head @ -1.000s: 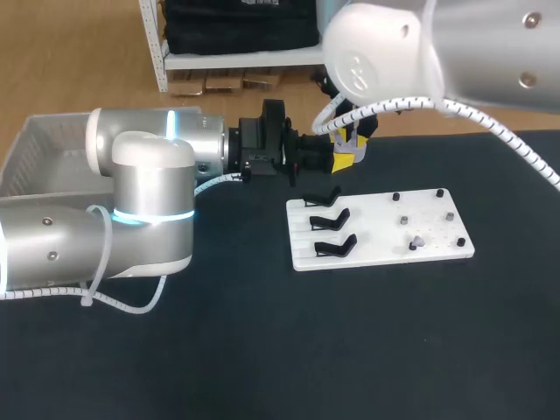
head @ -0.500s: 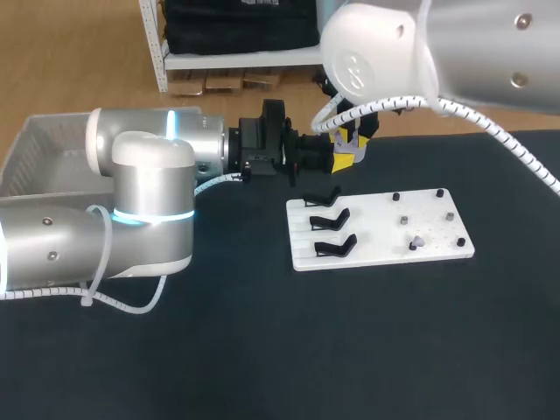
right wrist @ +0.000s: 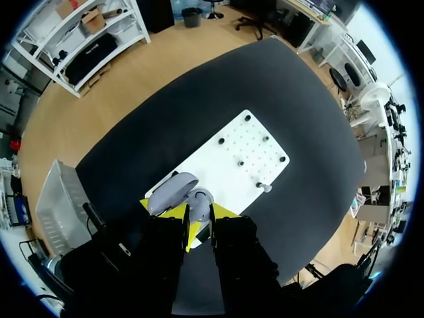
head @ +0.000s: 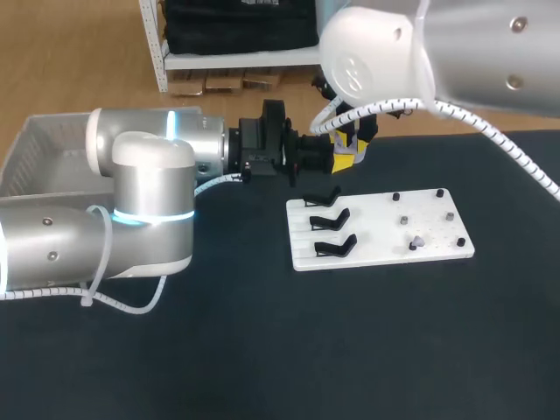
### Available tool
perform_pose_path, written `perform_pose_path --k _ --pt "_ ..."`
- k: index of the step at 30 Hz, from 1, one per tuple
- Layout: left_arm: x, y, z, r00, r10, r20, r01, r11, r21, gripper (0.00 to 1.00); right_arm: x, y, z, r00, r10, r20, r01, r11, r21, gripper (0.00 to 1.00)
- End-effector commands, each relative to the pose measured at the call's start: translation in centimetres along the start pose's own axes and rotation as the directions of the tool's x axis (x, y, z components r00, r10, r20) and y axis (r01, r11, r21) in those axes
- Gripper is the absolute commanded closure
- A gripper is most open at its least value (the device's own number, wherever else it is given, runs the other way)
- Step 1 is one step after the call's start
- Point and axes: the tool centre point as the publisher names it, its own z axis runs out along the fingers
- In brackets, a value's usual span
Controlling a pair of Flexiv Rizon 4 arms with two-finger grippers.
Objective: Pick up each earbud case from the left stands, insert the matching earbuds, close the lid, and place the case in the box.
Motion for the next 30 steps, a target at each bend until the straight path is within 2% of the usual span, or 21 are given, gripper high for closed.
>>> perform_pose_path --k 1,6,9,12,18,22,26,28,30 --pt "0.1 -0.2 0.0 1.000 0.005 0.008 -0.005 1.000 -0.009 1.00 0.0 0.0 0.0 1.000 0.000 -0.003 0.000 1.000 0.002 0.62" --pt "0.1 -0.2 0.0 1.000 0.005 0.008 -0.005 1.000 -0.009 1.00 0.1 -0.3 -0.4 1.000 -0.006 -0.001 0.006 1.000 -0.009 0.52" --pt "0.1 -0.2 0.0 1.000 0.005 0.008 -0.005 1.000 -0.009 1.00 0.6 -0.7 -1.2 0.999 -0.052 0.004 0.052 0.997 -0.053 0.47" --pt "0.1 -0.2 0.0 1.000 0.005 0.008 -0.005 1.000 -0.009 1.00 1.4 -1.9 -2.0 0.994 -0.111 0.001 0.110 0.986 -0.128 0.00" --pt "0.1 -0.2 0.0 1.000 0.005 0.008 -0.005 1.000 -0.009 1.00 3.2 -5.6 -3.4 0.980 -0.176 0.088 0.192 0.953 -0.233 0.00" --pt "0.1 -0.2 0.0 1.000 0.005 0.008 -0.005 1.000 -0.009 1.00 3.4 -8.0 -4.4 0.979 -0.126 0.160 0.164 0.953 -0.255 0.00" --pt "0.1 -0.2 0.0 1.000 0.005 0.008 -0.005 1.000 -0.009 1.00 3.4 -10.3 -4.9 0.974 -0.062 0.216 0.114 0.965 -0.236 0.00" --pt "0.1 -0.2 0.0 1.000 0.005 0.008 -0.005 1.000 -0.009 1.00 3.4 -11.4 -4.9 0.967 -0.030 0.251 0.082 0.976 -0.202 0.00" --pt "0.1 -0.2 0.0 1.000 0.005 0.008 -0.005 1.000 -0.009 1.00 3.4 -11.4 -4.9 0.967 -0.030 0.251 0.082 0.976 -0.202 0.00"
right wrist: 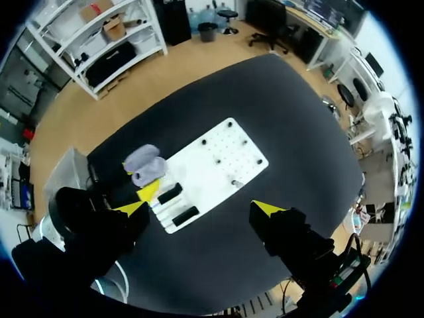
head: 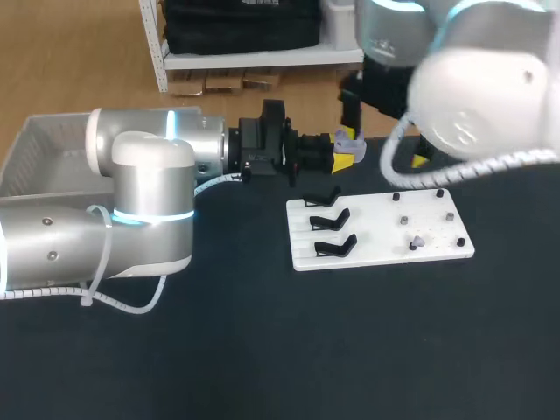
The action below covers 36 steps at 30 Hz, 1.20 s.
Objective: Pick up each earbud case from the left stands, insert the matching earbuds, close the lid, and place the case in the box.
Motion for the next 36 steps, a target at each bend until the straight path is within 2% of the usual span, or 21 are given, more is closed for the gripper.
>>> perform_pose_path --k 1,14,15,16,22,23,24,36 --pt "0.1 -0.2 0.0 1.000 0.005 0.007 -0.005 1.000 -0.008 1.00 1.0 -4.0 -0.4 0.992 0.015 0.128 0.002 0.992 -0.126 0.00" --pt "0.1 -0.2 0.0 1.000 0.005 0.007 -0.005 1.000 -0.008 1.00 1.0 -4.0 -0.4 0.992 0.015 0.128 0.002 0.992 -0.126 0.00" --pt "0.1 -0.2 0.0 1.000 0.005 0.007 -0.005 1.000 -0.008 1.00 1.3 -4.2 0.2 0.992 -0.004 0.129 0.028 0.982 -0.187 0.00" --pt "0.1 -0.2 0.0 1.000 0.005 0.007 -0.005 1.000 -0.008 1.00 1.7 -4.4 0.8 0.995 -0.039 0.087 0.058 0.973 -0.222 0.00" --pt "0.1 -0.2 0.0 1.000 0.005 0.007 -0.005 1.000 -0.008 1.00 2.3 -6.3 3.7 0.985 -0.121 0.126 0.152 0.952 -0.267 0.00" --pt "0.1 -0.2 0.0 1.000 0.005 0.007 -0.005 1.000 -0.008 1.00 2.3 -6.5 4.3 0.981 -0.134 0.142 0.167 0.952 -0.255 0.00" --pt "0.1 -0.2 0.0 1.000 0.005 0.007 -0.005 1.000 -0.008 1.00 2.4 -6.6 4.8 0.970 -0.146 0.193 0.191 0.952 -0.239 0.00" --pt "0.1 -0.2 0.0 1.000 0.005 0.007 -0.005 1.000 -0.008 1.00 2.4 -6.6 4.8 0.970 -0.146 0.193 0.191 0.952 -0.239 0.00"
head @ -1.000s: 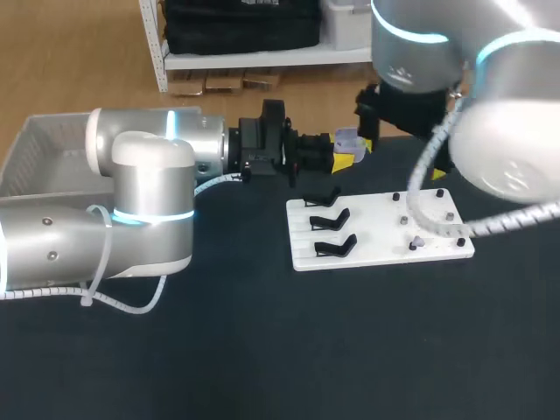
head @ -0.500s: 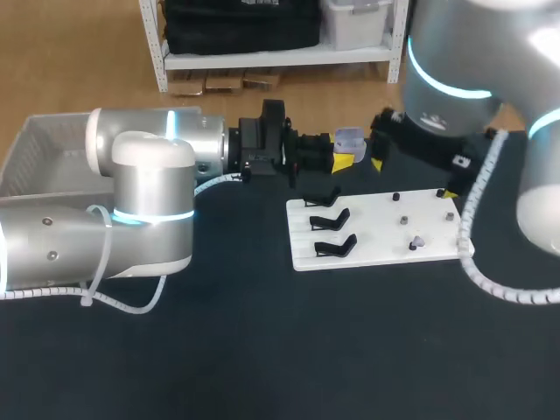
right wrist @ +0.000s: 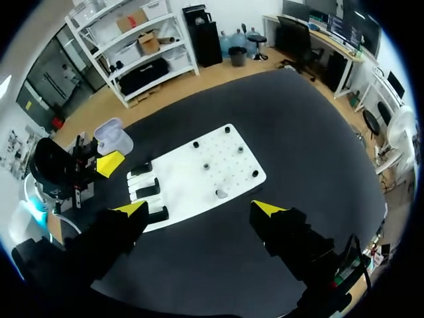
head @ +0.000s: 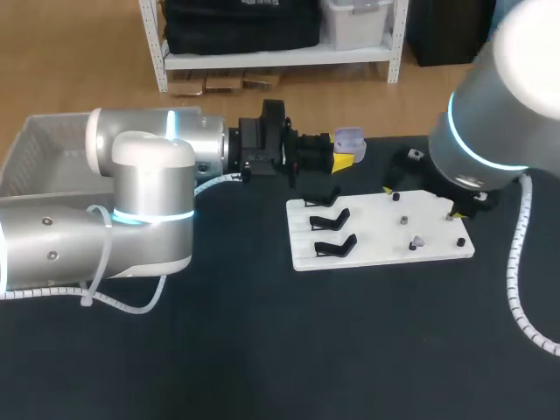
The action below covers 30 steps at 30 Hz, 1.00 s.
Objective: Pick up each earbud case from the left stands, insert the matching earbuds, close the lid, and place the case in the box.
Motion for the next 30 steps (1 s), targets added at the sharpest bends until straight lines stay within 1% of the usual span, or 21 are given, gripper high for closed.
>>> perform_pose_path --k 1,6,7,8,10,12,15,19,24,30 --pt "0.1 -0.2 0.0 1.000 0.005 0.007 -0.005 1.000 -0.008 1.00 0.2 -0.4 -0.1 1.000 0.002 0.009 -0.002 0.999 -0.034 0.00" --pt "0.1 -0.2 0.0 1.000 0.005 0.007 -0.005 1.000 -0.008 1.00 0.2 -0.4 -0.1 1.000 0.002 0.009 -0.002 0.999 -0.034 0.00" --pt "0.1 -0.2 0.0 1.000 0.005 0.007 -0.005 1.000 -0.008 1.00 0.5 -0.5 0.4 0.999 0.037 -0.014 -0.037 0.998 -0.053 0.00" --pt "0.1 -0.2 0.0 1.000 0.005 0.007 -0.005 1.000 -0.008 1.00 0.8 -0.8 0.9 0.998 0.049 -0.040 -0.051 0.998 -0.047 0.00" --pt "0.1 -0.2 0.0 1.000 0.005 0.007 -0.005 1.000 -0.008 1.00 1.1 -1.1 2.0 0.997 0.052 -0.056 -0.055 0.997 -0.054 0.00" --pt "0.1 -0.2 0.0 1.000 0.005 0.007 -0.005 1.000 -0.008 1.00 1.3 -1.4 3.0 0.994 0.083 -0.074 -0.088 0.994 -0.060 0.00" --pt "0.1 -0.2 0.0 1.000 0.005 0.007 -0.005 1.000 -0.008 1.00 1.6 -2.0 4.4 0.993 0.081 -0.090 -0.086 0.995 -0.045 0.00" --pt "0.1 -0.2 0.0 1.000 0.005 0.007 -0.005 1.000 -0.008 1.00 2.2 -2.6 6.3 0.991 0.050 -0.125 -0.053 0.998 -0.015 0.00" --pt "0.1 -0.2 0.0 1.000 0.005 0.007 -0.005 1.000 -0.008 1.00 3.0 -3.1 8.3 0.980 0.022 -0.196 -0.020 1.000 0.010 0.00" --pt "0.1 -0.2 0.0 1.000 0.005 0.007 -0.005 1.000 -0.008 1.00 3.3 -3.5 9.9 0.974 0.001 -0.226 0.006 1.000 0.030 0.00"
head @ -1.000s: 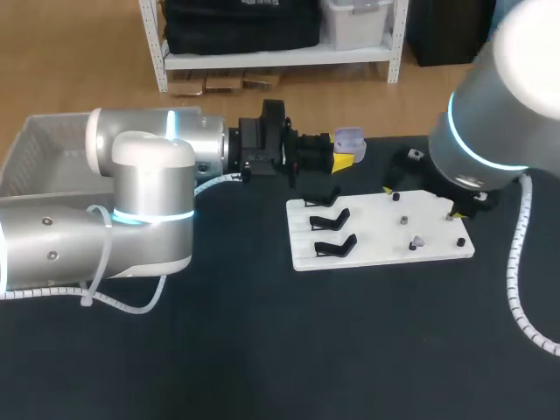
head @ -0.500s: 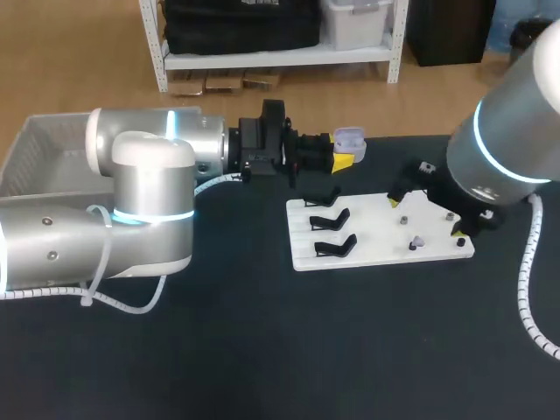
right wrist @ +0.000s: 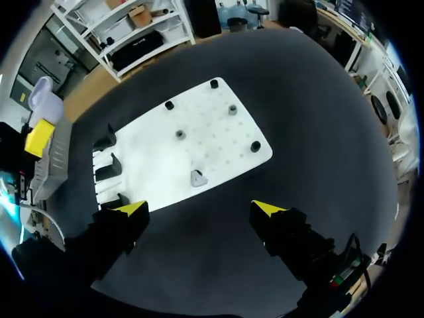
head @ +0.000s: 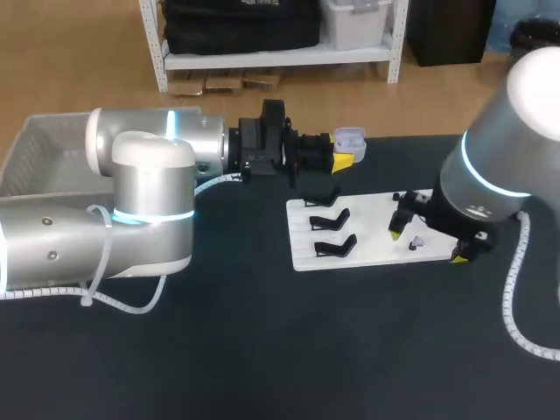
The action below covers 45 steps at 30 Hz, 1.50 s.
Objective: Pick up each earbud case from the left stands, insert the matching earbuds, close the lid, and place the case in the box.
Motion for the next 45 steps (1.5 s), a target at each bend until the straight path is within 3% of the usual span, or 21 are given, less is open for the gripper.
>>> perform_pose_path --k 1,6,7,11,14,16,22,45 --pt "0.1 -0.2 0.0 1.000 0.005 0.007 -0.005 1.000 -0.008 1.00 -0.8 0.6 1.2 0.999 0.004 -0.035 -0.003 1.000 0.012 0.00" --pt "0.1 -0.2 0.0 1.000 0.005 0.007 -0.005 1.000 -0.008 1.00 -1.1 0.7 1.8 0.999 0.002 -0.045 -0.002 1.000 0.004 0.00" --pt "0.1 -0.2 0.0 1.000 0.005 0.007 -0.005 1.000 -0.008 1.00 -1.1 0.8 1.9 0.999 0.001 -0.045 -0.001 1.000 0.002 0.11" --pt "0.1 -0.2 0.0 1.000 0.005 0.007 -0.005 1.000 -0.008 1.00 -1.0 1.1 2.1 0.999 0.003 -0.048 -0.003 1.000 -0.005 0.14" --pt "0.1 -0.2 0.0 1.000 0.005 0.007 -0.005 1.000 -0.008 1.00 -1.0 1.1 2.4 0.999 0.006 -0.048 -0.006 1.000 -0.008 0.24" --pt "0.1 -0.2 0.0 1.000 0.005 0.007 -0.005 1.000 -0.008 1.00 -1.0 1.1 2.6 0.999 0.010 -0.049 -0.010 1.000 -0.007 0.40" --pt "0.1 -0.2 0.0 1.000 0.005 0.007 -0.005 1.000 -0.008 1.00 -1.0 1.2 2.8 0.998 0.019 -0.054 -0.020 1.000 -0.006 0.51" --pt "0.1 -0.2 0.0 1.000 0.005 0.007 -0.005 1.000 -0.008 1.00 -1.5 0.5 3.8 0.997 0.042 -0.067 -0.042 0.999 0.004 0.56"
